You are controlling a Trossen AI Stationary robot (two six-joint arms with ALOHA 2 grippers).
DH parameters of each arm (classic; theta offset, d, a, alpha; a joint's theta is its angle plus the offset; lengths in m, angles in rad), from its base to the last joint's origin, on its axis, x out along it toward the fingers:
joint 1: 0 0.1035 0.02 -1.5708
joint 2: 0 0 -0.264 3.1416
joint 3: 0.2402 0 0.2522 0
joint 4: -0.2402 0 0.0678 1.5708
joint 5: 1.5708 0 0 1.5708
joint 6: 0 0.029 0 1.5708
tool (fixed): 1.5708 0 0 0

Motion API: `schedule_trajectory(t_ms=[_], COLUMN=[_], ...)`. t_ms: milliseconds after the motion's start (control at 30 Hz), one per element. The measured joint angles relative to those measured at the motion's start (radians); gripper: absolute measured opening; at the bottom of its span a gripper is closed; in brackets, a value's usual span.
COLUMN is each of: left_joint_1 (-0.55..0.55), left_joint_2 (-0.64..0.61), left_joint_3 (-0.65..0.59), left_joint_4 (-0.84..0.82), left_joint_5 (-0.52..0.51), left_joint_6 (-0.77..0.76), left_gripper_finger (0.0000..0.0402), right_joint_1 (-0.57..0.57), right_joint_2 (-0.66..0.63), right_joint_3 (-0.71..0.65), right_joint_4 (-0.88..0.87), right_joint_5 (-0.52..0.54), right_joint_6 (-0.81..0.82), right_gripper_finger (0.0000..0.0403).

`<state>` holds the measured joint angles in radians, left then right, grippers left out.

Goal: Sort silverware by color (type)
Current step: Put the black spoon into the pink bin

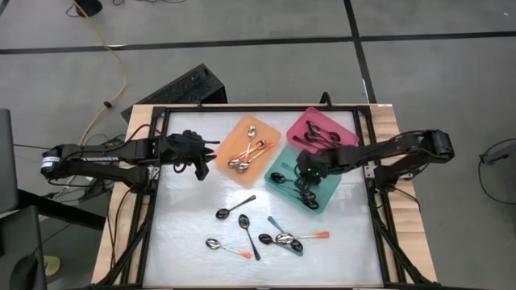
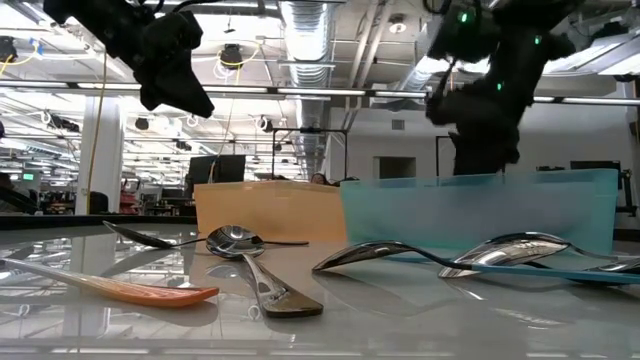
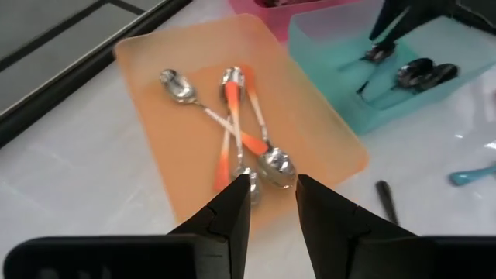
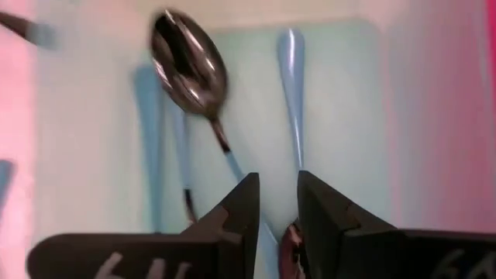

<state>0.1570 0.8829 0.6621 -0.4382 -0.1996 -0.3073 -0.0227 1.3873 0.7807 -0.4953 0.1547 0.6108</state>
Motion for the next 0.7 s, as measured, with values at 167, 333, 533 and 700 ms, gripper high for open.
schedule_trajectory(t_ms=[167,333,533,700], left_joint_1=[0.0,0.0,0.0,0.0], left_joint_2=[0.0,0.0,0.001,0.001], left_joint_3=[0.0,0.0,0.0,0.0], left_joint_4=[0.014,0.035,0.042,0.041], left_joint_5=[0.017,0.019,0.019,0.024], left_joint_6=[0.0,-0.001,-0.01,-0.011], left_gripper_finger=[0.0091,0.0091,0.0091,0.0091], right_joint_1=[0.006,0.055,0.171,0.287], right_joint_2=[-0.089,-0.178,-0.25,-0.254], right_joint_3=[0.038,0.083,0.115,0.115], right_joint_4=[-0.001,0.031,0.253,0.382], right_joint_5=[-0.007,-0.058,-0.087,-0.031], right_joint_6=[-0.016,-0.017,-0.004,0.046], right_gripper_finger=[0.0098,0.0098,0.0098,0.0098])
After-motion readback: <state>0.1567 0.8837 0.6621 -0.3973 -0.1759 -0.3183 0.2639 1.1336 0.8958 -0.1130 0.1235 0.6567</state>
